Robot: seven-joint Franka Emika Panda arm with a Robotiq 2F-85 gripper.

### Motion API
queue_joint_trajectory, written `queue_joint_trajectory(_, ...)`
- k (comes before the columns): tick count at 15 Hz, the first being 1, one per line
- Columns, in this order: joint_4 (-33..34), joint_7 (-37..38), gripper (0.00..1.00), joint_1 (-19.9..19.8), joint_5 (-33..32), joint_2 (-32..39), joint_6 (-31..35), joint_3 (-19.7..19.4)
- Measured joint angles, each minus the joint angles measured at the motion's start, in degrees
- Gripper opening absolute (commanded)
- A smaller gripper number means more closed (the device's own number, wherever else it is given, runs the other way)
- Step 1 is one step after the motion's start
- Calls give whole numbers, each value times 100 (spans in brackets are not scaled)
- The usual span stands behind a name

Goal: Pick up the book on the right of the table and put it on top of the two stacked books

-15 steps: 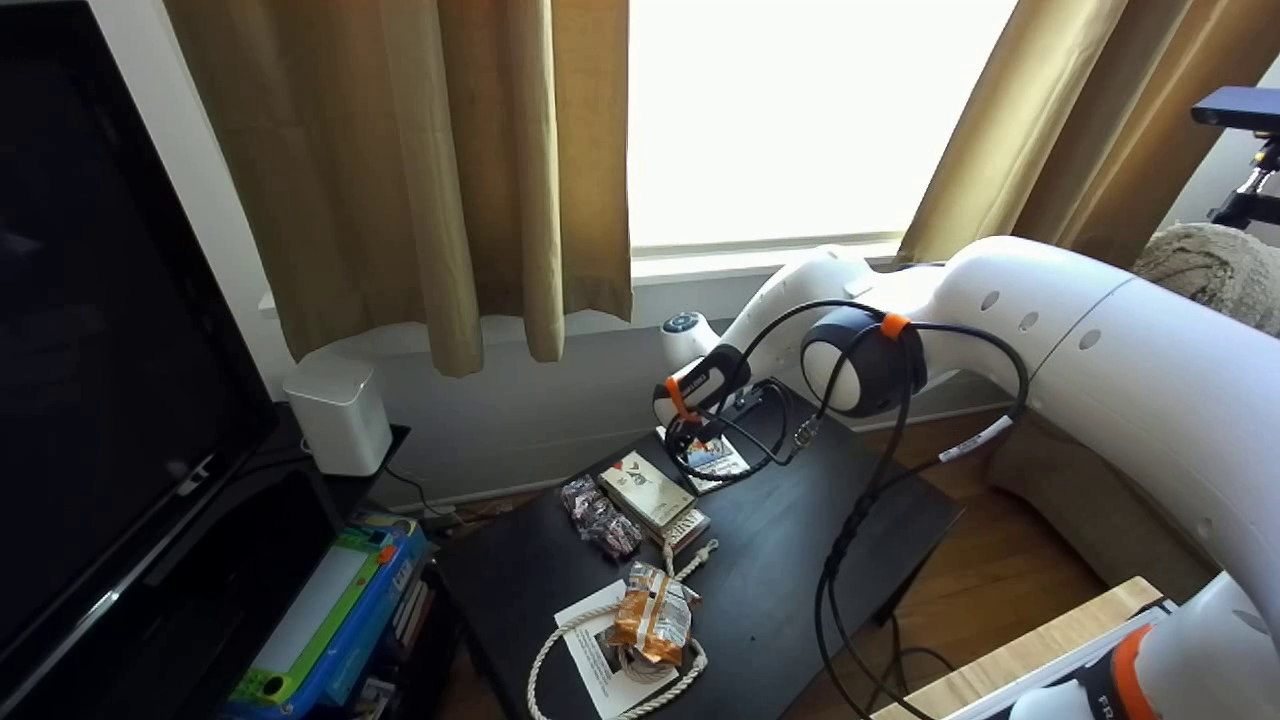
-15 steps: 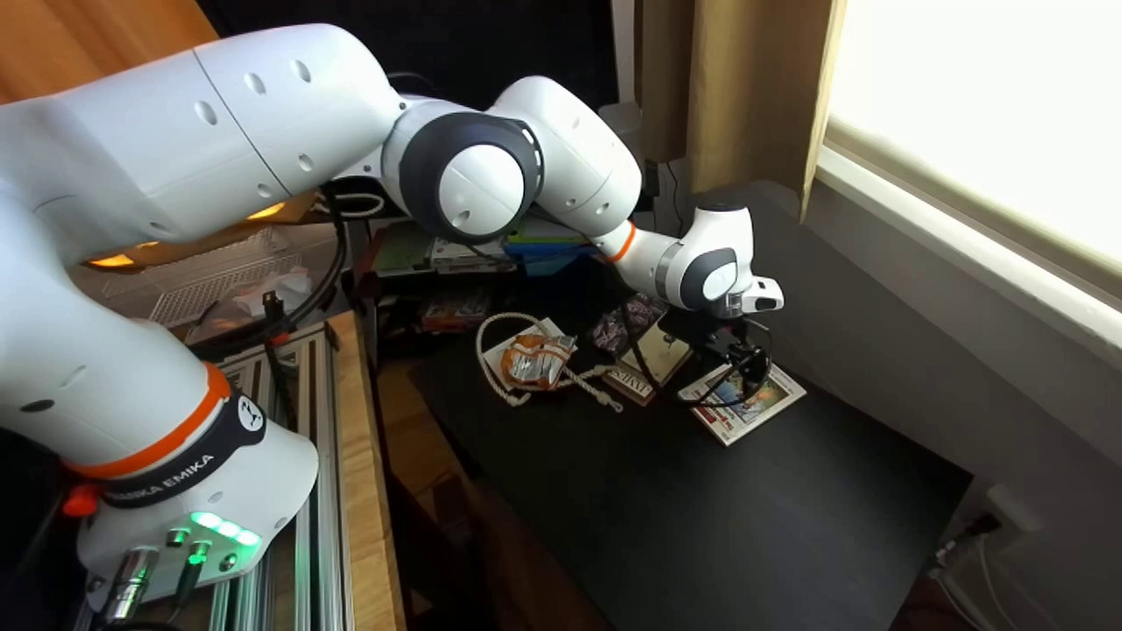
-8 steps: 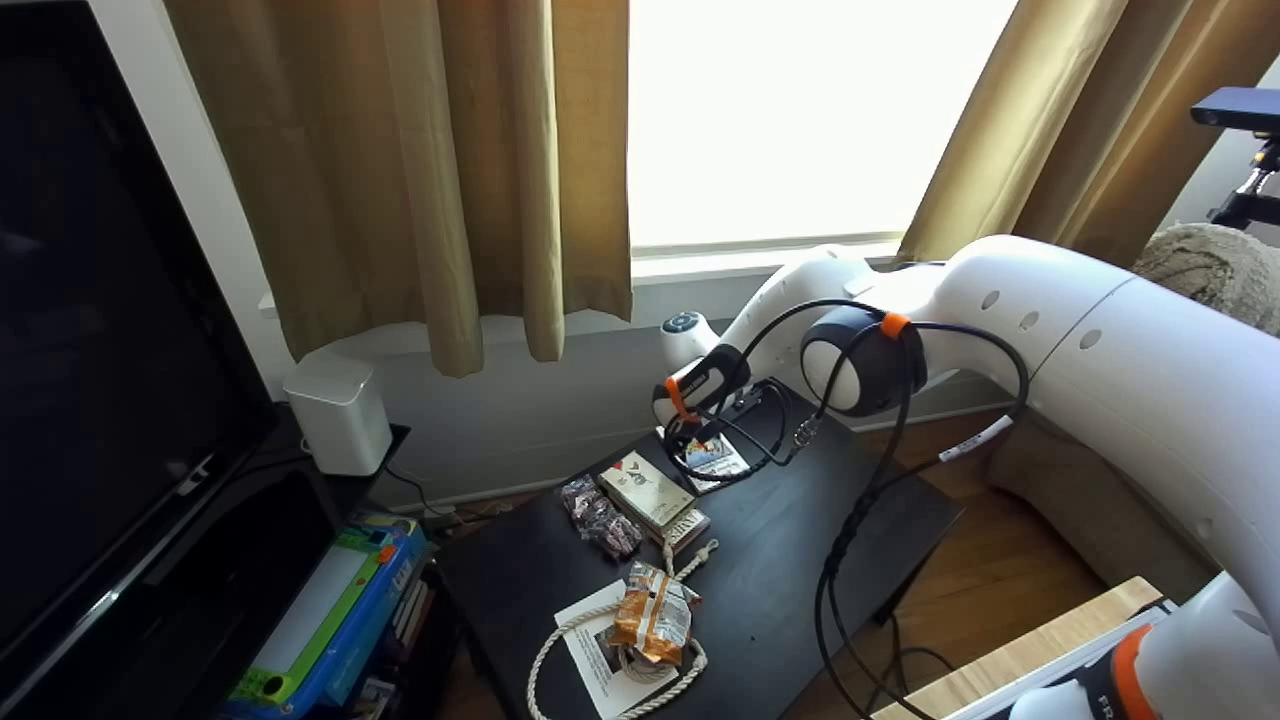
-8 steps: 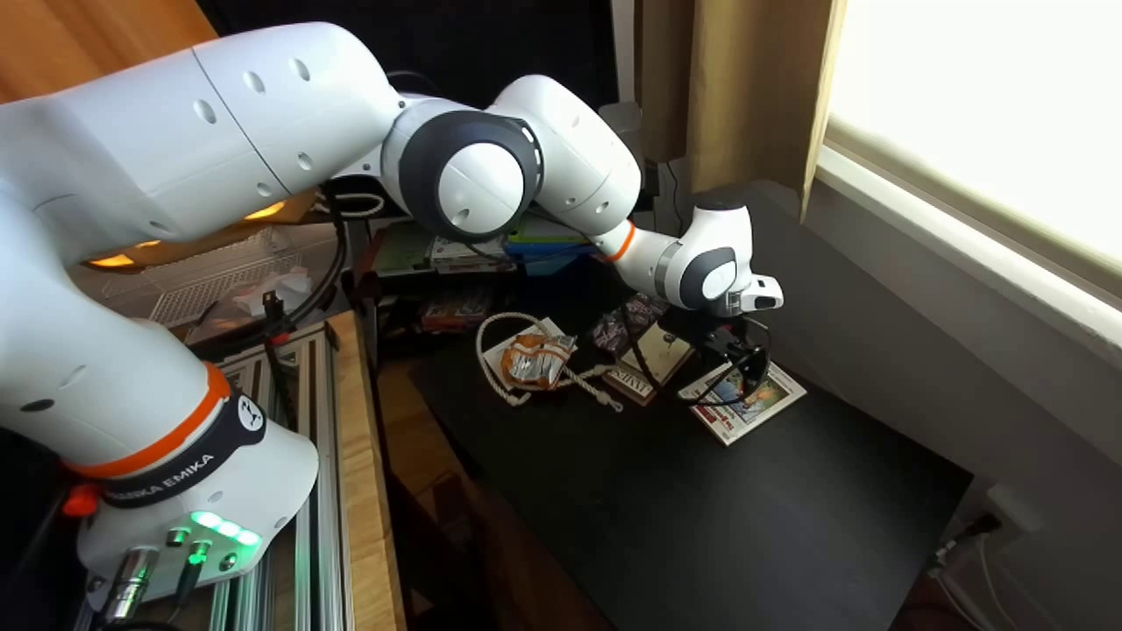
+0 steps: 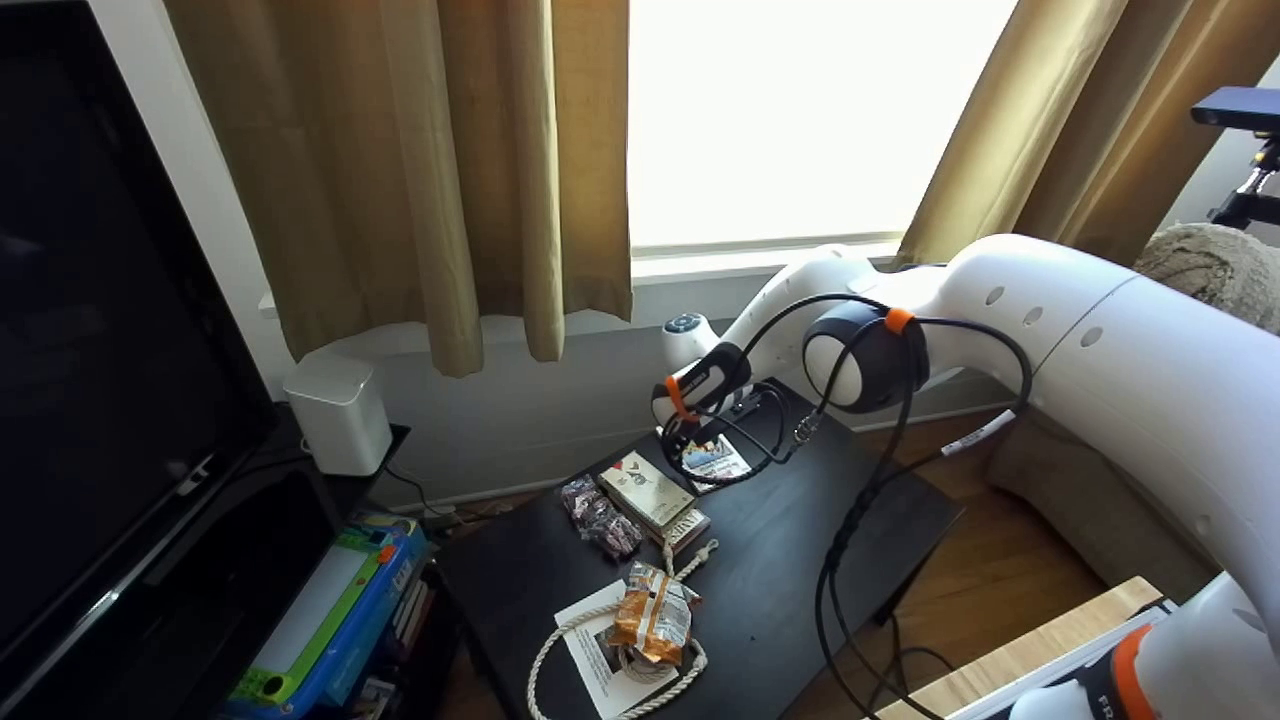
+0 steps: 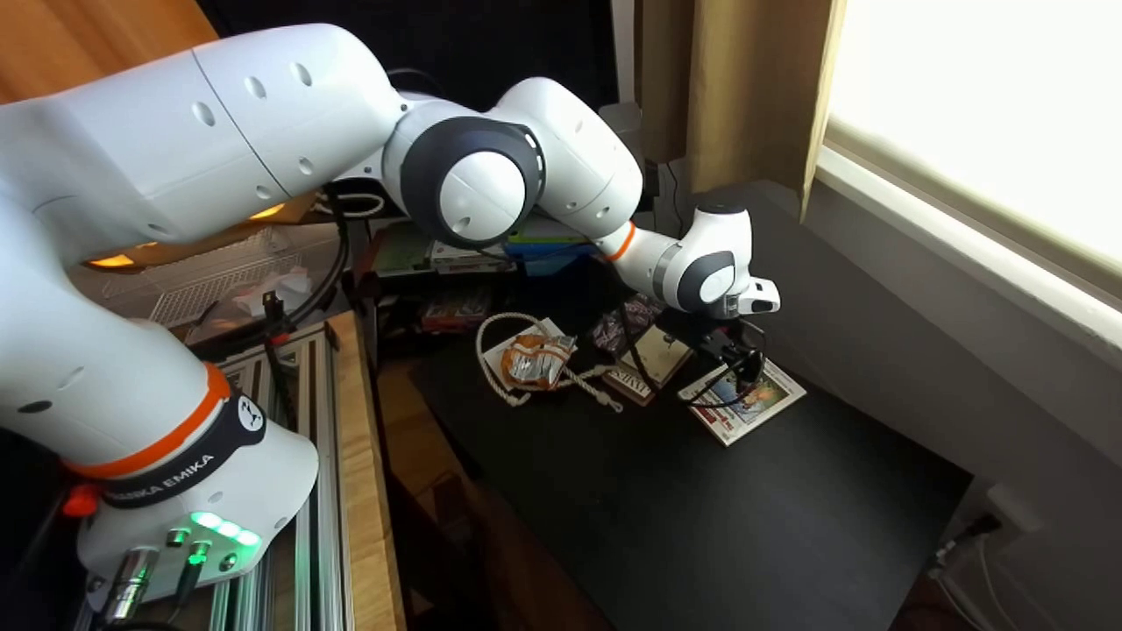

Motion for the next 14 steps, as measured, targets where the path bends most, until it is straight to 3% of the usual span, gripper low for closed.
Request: queue_joint_trajectory(14, -165, 0, 100, -165, 18, 1, 6, 163)
